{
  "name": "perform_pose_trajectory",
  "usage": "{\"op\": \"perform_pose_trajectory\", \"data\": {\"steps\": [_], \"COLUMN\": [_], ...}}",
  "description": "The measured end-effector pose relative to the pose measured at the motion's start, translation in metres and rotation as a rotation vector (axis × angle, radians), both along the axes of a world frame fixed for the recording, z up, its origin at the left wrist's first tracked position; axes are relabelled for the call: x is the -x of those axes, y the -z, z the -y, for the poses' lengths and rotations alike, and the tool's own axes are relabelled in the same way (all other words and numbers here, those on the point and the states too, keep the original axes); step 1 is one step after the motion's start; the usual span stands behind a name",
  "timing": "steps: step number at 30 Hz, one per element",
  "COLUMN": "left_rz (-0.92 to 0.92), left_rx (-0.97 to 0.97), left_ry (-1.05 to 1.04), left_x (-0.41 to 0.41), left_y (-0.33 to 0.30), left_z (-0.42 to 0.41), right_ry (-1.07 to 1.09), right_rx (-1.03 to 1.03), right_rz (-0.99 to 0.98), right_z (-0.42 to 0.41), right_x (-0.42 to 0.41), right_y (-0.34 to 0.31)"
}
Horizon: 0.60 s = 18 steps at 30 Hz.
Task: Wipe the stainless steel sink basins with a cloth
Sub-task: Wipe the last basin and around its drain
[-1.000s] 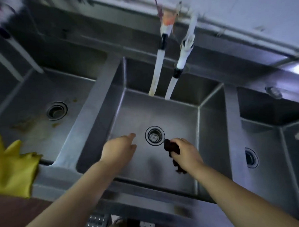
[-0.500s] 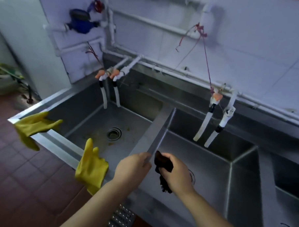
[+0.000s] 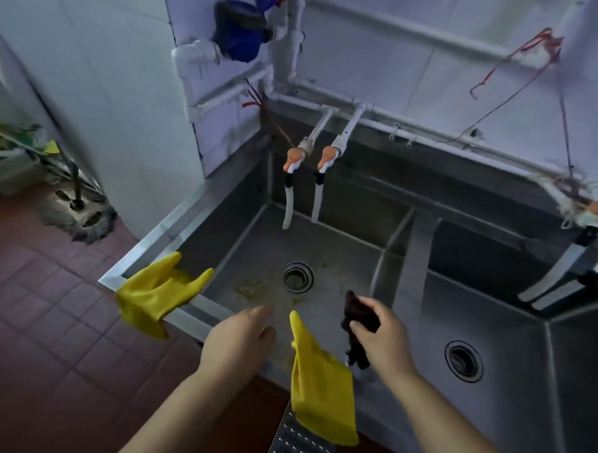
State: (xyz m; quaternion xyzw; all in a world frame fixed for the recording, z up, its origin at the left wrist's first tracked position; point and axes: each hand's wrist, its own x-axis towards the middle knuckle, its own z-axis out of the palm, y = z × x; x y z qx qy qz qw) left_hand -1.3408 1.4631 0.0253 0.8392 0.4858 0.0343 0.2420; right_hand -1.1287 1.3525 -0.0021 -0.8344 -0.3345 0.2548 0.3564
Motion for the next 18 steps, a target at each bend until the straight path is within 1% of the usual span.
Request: {"op": "perform_pose_trajectory", "data": {"steps": [4,10,18], "left_rz": [-0.001,-0.037,-0.145], "left_rx": [0.044,0.105,0.151], "left_ry": [0.050,0.121,0.178], "left_x": [0.004,-0.019,-0.055], "left_y": [0.021,0.058,0.094], "left_z": [-0.036,-0.070,-0.125], "right_ry": [0.066,0.132,-0.043], "right_rx": [0.055,0.112,0.363], "right_rz": [0.034,0.062,0.054], "right_z": [-0.017,-0.043,-0.087], "right_x": [0.004,-0.016,-0.043], "right_y": [0.019,0.059,0.129]}}
